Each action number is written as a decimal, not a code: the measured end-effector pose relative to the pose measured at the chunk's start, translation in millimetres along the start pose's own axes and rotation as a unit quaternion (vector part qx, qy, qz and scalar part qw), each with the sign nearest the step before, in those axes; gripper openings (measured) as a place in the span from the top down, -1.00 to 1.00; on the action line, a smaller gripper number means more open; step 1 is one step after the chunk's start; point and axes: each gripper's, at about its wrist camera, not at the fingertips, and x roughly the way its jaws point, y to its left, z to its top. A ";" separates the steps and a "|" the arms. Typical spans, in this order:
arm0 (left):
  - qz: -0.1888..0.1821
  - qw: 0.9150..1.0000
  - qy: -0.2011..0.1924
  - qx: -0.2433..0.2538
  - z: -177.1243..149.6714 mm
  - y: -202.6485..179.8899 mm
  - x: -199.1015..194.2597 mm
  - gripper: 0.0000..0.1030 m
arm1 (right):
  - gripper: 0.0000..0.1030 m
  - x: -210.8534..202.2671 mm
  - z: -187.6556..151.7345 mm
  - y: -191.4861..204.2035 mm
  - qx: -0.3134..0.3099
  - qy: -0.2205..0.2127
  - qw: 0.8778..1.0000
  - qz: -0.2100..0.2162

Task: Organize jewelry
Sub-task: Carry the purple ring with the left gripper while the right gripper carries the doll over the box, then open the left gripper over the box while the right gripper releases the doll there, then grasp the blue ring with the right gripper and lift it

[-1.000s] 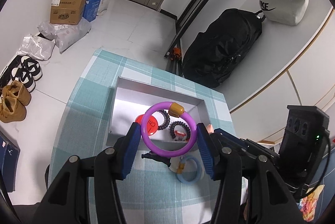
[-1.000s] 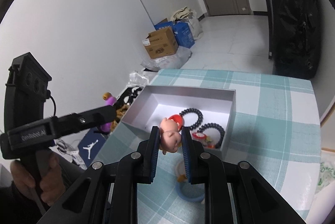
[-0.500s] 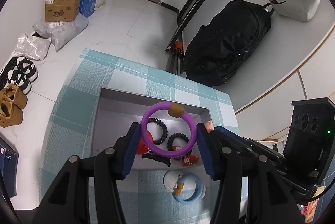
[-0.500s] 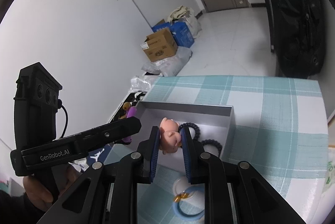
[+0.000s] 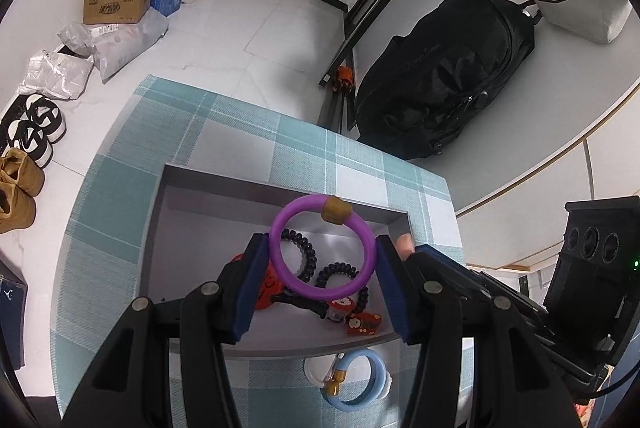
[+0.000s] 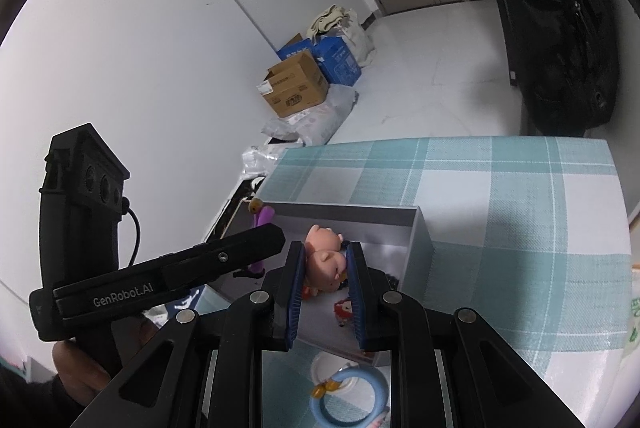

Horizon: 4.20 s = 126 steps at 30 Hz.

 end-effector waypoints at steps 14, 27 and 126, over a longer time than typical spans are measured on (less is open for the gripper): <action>-0.001 1.000 0.012 -0.019 2.3 5.0 5.5 0.05 | 0.61 1.8 1.1 -3.5 0.010 0.002 1.000 0.002; -0.001 1.000 0.013 0.005 -2.5 -4.6 -4.1 -0.29 | 0.13 -21.7 2.2 -7.7 0.033 -0.038 0.999 0.001; 0.104 0.991 -0.034 0.082 -73.8 8.1 -53.3 -0.50 | -0.17 -10.8 -83.8 22.9 -0.119 0.076 0.980 -0.137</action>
